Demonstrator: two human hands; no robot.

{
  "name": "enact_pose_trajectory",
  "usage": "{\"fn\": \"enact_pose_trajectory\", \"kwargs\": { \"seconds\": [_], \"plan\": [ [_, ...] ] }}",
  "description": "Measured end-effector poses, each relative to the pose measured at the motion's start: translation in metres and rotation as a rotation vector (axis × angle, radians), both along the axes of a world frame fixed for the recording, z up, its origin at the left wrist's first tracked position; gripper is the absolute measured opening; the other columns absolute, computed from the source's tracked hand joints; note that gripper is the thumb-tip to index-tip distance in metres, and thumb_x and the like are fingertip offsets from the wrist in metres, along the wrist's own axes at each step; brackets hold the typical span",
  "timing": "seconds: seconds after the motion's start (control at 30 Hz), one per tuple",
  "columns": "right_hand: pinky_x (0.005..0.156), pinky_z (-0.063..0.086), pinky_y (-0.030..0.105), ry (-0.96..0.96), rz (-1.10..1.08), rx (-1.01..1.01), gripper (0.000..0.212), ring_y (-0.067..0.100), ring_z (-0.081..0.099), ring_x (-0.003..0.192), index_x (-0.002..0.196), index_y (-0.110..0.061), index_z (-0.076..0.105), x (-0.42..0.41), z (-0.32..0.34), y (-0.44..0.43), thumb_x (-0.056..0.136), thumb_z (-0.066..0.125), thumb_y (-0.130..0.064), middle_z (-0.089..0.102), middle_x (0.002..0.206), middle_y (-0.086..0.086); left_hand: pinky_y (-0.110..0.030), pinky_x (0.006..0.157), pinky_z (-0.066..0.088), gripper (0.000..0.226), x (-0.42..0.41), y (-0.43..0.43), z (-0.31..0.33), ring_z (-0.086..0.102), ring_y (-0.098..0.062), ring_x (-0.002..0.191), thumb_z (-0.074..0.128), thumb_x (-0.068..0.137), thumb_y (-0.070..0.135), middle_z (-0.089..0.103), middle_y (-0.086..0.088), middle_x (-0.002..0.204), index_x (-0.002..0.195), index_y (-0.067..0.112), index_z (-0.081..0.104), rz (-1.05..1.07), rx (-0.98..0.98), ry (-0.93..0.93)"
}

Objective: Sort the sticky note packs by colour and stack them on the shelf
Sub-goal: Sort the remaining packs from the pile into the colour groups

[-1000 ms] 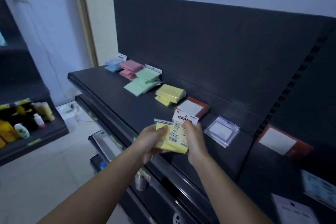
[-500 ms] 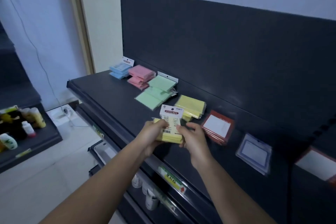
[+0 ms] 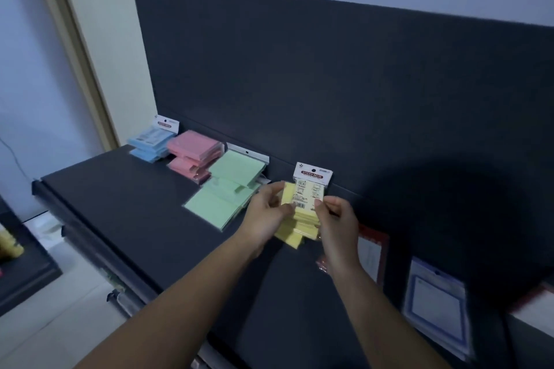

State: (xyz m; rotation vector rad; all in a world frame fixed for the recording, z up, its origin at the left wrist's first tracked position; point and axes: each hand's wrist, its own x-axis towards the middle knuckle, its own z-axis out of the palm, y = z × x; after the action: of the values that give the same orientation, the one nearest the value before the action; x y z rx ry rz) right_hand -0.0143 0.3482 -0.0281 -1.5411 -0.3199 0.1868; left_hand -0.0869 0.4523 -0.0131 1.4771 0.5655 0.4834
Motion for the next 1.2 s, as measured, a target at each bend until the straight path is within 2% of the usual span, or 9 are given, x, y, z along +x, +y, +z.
{"fn": "enact_pose_trajectory", "kwargs": {
  "seconds": [0.13, 0.23, 0.43, 0.6, 0.73, 0.87, 0.93, 1.07, 1.2],
  "plan": [
    [0.075, 0.047, 0.023, -0.083, 0.026, -0.223, 0.018, 0.017, 0.059, 0.097, 0.106, -0.018, 0.057, 0.015, -0.014, 0.007, 0.088, 0.058, -0.015, 0.062, 0.104, 0.002, -0.016, 0.074, 0.051, 0.026, 0.020, 0.008, -0.008, 0.062, -0.014, 0.091, 0.055, 0.089, 0.001, 0.067, 0.001, 0.102, 0.106, 0.021, 0.058, -0.088, 0.182, 0.094],
    [0.096, 0.041, 0.033, -0.184, 0.018, -0.408, 0.029, 0.020, 0.048, 0.112, 0.117, -0.015, 0.057, 0.022, -0.016, 0.011, 0.089, 0.057, -0.015, 0.053, 0.120, 0.004, -0.041, 0.095, 0.047, 0.029, 0.032, 0.019, -0.014, 0.059, -0.028, 0.107, 0.055, 0.089, 0.003, 0.063, -0.012, 0.116, 0.118, 0.006, 0.058, -0.163, 0.360, 0.145],
    [0.088, 0.033, 0.016, -0.200, -0.064, -0.392, 0.021, 0.009, 0.048, 0.106, 0.110, -0.016, 0.060, 0.015, -0.014, 0.015, 0.090, 0.056, -0.014, 0.048, 0.115, -0.003, -0.040, 0.098, 0.042, 0.036, 0.039, 0.030, -0.023, 0.053, -0.027, 0.113, 0.066, 0.080, 0.008, 0.059, -0.010, 0.119, 0.116, 0.005, 0.058, -0.053, 0.512, 0.175],
    [0.084, 0.038, 0.015, -0.217, -0.197, -0.375, 0.018, 0.013, 0.054, 0.100, 0.106, -0.012, 0.060, 0.001, -0.005, 0.010, 0.088, 0.058, -0.009, 0.054, 0.107, 0.000, -0.031, 0.092, 0.036, 0.033, 0.034, 0.018, -0.009, 0.050, -0.024, 0.106, 0.061, 0.074, -0.006, 0.055, -0.002, 0.105, 0.105, 0.005, 0.059, -0.060, 0.648, -0.079],
    [0.084, 0.042, 0.021, -0.191, -0.390, -0.429, 0.019, 0.015, 0.056, 0.096, 0.103, -0.013, 0.061, -0.018, -0.009, -0.019, 0.086, 0.057, -0.006, 0.059, 0.105, 0.002, -0.024, 0.082, 0.041, 0.027, 0.026, -0.012, -0.008, 0.054, -0.014, 0.092, 0.058, 0.078, -0.005, 0.059, 0.007, 0.093, 0.095, 0.016, 0.058, -0.313, 0.574, -0.242],
    [0.080, 0.041, 0.018, -0.152, -0.583, -0.457, 0.019, 0.015, 0.055, 0.091, 0.098, -0.011, 0.061, -0.046, -0.013, -0.069, 0.083, 0.057, 0.000, 0.057, 0.100, 0.001, -0.005, 0.074, 0.040, 0.020, 0.021, -0.060, -0.020, 0.059, -0.009, 0.088, 0.056, 0.084, 0.000, 0.064, 0.008, 0.087, 0.090, 0.019, 0.059, -0.716, 0.448, -0.139],
    [0.078, 0.041, 0.017, -0.129, -0.672, -0.476, 0.022, 0.014, 0.055, 0.092, 0.097, -0.015, 0.059, -0.062, -0.013, -0.099, 0.083, 0.056, 0.002, 0.056, 0.100, 0.000, -0.010, 0.082, 0.044, 0.019, 0.015, -0.087, -0.027, 0.063, -0.012, 0.091, 0.057, 0.085, 0.000, 0.065, 0.006, 0.088, 0.090, 0.017, 0.062, -0.868, 0.426, -0.101],
    [0.090, 0.043, 0.026, -0.099, -0.818, -0.529, 0.020, 0.015, 0.055, 0.099, 0.099, -0.015, 0.057, -0.090, -0.006, -0.154, 0.086, 0.056, -0.001, 0.056, 0.104, 0.002, -0.028, 0.092, 0.047, 0.013, 0.007, -0.135, -0.030, 0.063, -0.018, 0.097, 0.059, 0.085, 0.004, 0.065, 0.002, 0.091, 0.094, 0.012, 0.064, -1.055, 0.462, -0.083],
    [0.085, 0.037, 0.018, -0.036, -0.942, -0.561, 0.018, 0.011, 0.053, 0.099, 0.101, -0.015, 0.057, -0.124, -0.009, -0.202, 0.087, 0.055, -0.003, 0.057, 0.107, 0.002, -0.033, 0.094, 0.047, 0.012, -0.003, -0.182, -0.032, 0.063, -0.015, 0.095, 0.059, 0.084, 0.010, 0.066, 0.004, 0.090, 0.086, 0.023, 0.060, -1.194, 0.535, -0.058]
  ]
}}
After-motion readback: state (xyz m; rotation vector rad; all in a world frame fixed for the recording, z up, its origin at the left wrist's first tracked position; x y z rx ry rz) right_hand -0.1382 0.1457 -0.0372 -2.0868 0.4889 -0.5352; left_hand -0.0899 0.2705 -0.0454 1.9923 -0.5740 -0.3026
